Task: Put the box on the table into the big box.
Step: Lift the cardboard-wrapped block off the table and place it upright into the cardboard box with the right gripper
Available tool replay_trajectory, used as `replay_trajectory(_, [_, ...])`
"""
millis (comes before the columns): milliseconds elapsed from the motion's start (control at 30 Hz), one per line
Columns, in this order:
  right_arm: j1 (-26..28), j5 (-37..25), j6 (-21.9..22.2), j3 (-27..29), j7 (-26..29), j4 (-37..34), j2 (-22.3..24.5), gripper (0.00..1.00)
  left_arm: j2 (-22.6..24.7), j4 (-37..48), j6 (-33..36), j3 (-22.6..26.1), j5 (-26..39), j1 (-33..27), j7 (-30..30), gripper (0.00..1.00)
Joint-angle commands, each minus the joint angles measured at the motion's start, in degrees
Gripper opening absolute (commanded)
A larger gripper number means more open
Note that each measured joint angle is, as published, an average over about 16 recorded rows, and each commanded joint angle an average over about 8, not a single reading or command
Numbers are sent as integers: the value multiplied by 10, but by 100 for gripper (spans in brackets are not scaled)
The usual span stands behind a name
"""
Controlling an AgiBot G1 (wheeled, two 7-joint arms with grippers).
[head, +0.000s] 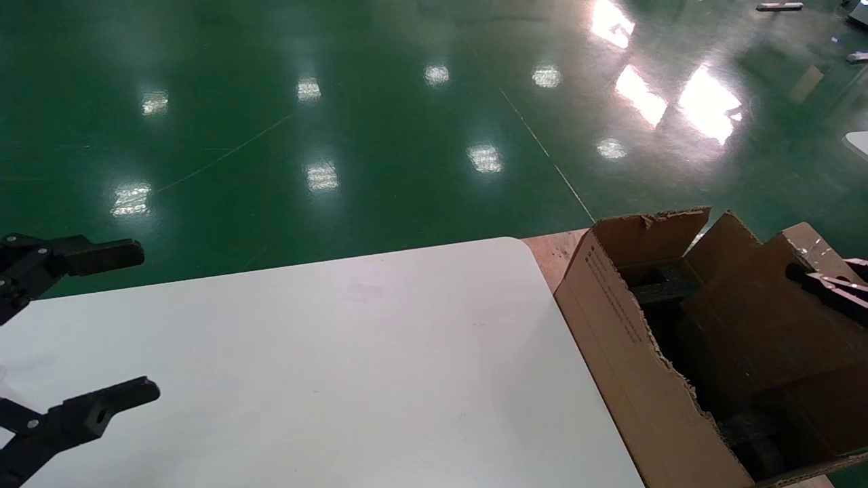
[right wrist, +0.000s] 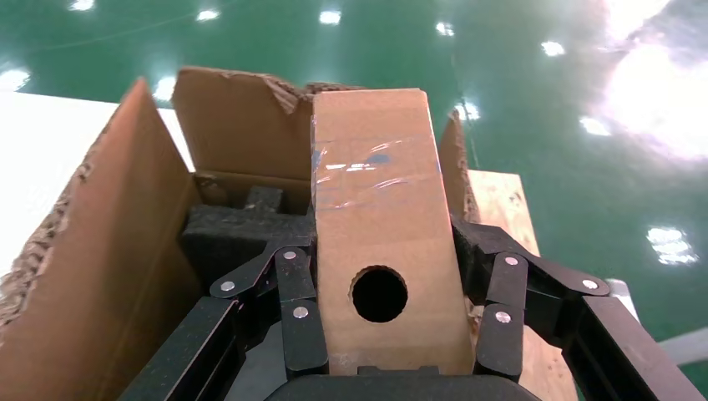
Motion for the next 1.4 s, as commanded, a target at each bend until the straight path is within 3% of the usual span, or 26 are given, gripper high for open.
replay_trajectory(33, [3,0,-2,-1,-4,-18,-6,0,0,0,0,0,0,0,0,100])
replay_trajectory(733, [91,-50,-14,-36,-58,-177,-74,0,0,0,0,0,0,0,0,100])
replay_trajectory(1400, [143,-126,-10,-6,-117,-258,-84,0,0,0,0,0,0,0,0,100])
